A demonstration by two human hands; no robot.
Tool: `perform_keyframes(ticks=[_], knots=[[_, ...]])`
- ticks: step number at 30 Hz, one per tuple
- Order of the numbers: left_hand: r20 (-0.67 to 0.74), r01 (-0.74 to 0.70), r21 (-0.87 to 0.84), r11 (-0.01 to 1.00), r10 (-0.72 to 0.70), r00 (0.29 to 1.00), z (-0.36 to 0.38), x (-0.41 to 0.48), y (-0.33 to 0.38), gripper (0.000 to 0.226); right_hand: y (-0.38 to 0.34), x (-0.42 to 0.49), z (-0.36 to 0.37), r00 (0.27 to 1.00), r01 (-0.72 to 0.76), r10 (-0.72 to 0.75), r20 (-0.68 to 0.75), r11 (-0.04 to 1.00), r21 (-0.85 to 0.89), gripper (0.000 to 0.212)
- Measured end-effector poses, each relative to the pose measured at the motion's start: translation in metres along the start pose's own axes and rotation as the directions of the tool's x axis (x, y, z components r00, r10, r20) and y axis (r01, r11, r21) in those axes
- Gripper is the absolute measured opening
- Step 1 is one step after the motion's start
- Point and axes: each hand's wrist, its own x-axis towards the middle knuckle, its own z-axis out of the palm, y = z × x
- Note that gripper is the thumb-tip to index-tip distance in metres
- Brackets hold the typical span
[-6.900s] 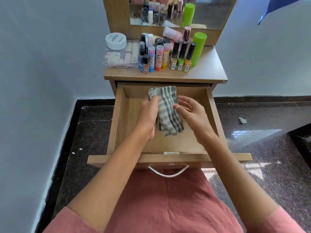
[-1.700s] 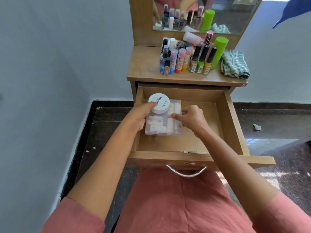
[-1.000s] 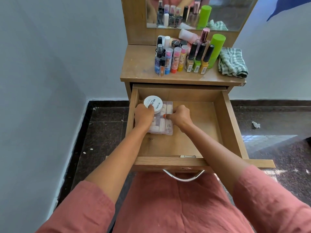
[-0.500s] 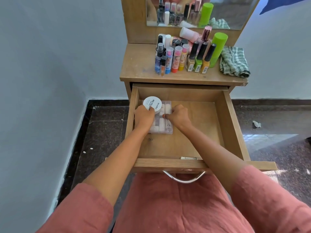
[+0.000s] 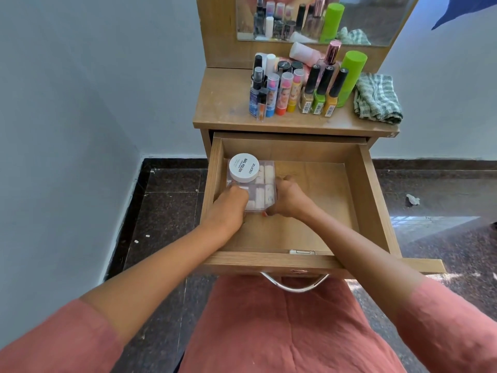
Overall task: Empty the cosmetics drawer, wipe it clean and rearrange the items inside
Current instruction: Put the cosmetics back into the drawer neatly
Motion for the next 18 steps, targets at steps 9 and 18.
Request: perform_keyframes(ticks=[9, 18], knots=[[-0.024, 0.016, 0.082, 0.996, -0.014, 1.0, -0.008, -0.004, 0.001, 0.024, -0.006, 0.003, 0.008, 0.999, 0.025, -0.023, -0.049, 0.999, 0.031, 0.067], [-0.006, 0.027, 0.199, 0.98, -0.027, 1.0, 0.0, 0.004, 0.002, 0.042, -0.007, 0.004, 0.011, 0.99, 0.06, -0.053, -0.127, 0.997, 0.05, 0.059]])
